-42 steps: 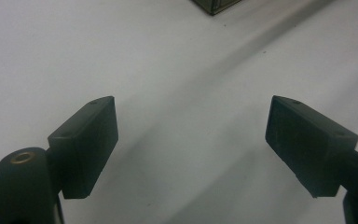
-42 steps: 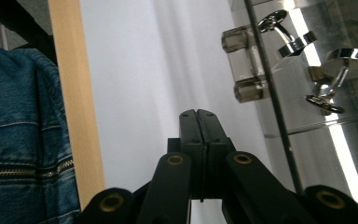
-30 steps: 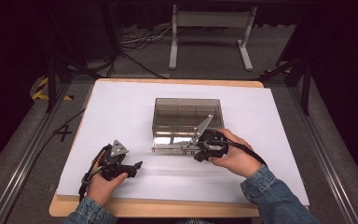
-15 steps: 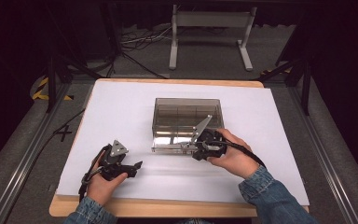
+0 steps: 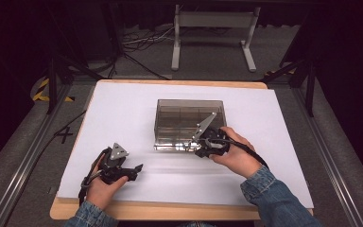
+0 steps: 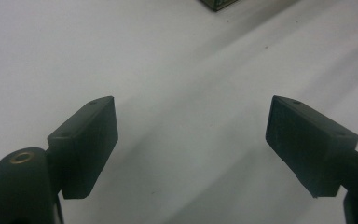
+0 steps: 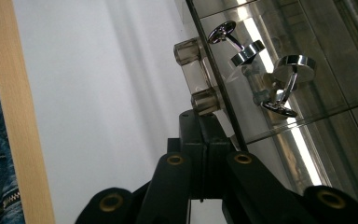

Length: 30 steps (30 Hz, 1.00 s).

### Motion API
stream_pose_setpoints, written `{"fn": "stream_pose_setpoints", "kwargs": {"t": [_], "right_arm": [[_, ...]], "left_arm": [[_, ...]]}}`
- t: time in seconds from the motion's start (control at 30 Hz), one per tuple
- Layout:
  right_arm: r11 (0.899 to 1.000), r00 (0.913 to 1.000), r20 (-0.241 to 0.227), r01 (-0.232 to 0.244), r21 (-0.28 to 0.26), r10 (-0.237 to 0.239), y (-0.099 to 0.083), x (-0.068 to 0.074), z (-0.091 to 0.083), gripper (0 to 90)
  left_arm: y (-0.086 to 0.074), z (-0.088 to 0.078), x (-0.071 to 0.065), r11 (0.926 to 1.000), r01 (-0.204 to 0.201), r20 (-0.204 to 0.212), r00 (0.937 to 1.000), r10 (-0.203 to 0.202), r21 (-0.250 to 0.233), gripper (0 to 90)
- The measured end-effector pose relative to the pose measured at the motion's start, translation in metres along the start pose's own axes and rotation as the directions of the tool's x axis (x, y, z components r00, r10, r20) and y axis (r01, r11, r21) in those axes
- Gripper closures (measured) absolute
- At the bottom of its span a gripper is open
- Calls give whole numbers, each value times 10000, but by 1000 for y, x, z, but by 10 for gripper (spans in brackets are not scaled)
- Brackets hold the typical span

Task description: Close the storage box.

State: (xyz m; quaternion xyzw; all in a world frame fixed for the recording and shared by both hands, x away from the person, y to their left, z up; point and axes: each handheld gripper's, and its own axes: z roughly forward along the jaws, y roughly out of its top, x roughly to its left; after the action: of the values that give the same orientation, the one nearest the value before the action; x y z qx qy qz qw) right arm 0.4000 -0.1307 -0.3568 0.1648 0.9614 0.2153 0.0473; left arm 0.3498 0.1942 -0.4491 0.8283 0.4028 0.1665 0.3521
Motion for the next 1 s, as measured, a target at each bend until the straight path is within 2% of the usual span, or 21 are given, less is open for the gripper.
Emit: {"fn": "stream_pose_setpoints", "kwargs": {"t": [0.5, 1.0], "right_arm": [[9983, 9987, 362, -337, -472, 354, -1, -14, 1, 900], [9935, 9929, 907, -682, -910, 765, 0, -23, 3, 894]], "left_arm": [[-1, -1, 1, 10000, 33, -13, 10000, -33, 7, 177], [-1, 0, 1, 10000, 34, 18, 10000, -34, -4, 177]]}}
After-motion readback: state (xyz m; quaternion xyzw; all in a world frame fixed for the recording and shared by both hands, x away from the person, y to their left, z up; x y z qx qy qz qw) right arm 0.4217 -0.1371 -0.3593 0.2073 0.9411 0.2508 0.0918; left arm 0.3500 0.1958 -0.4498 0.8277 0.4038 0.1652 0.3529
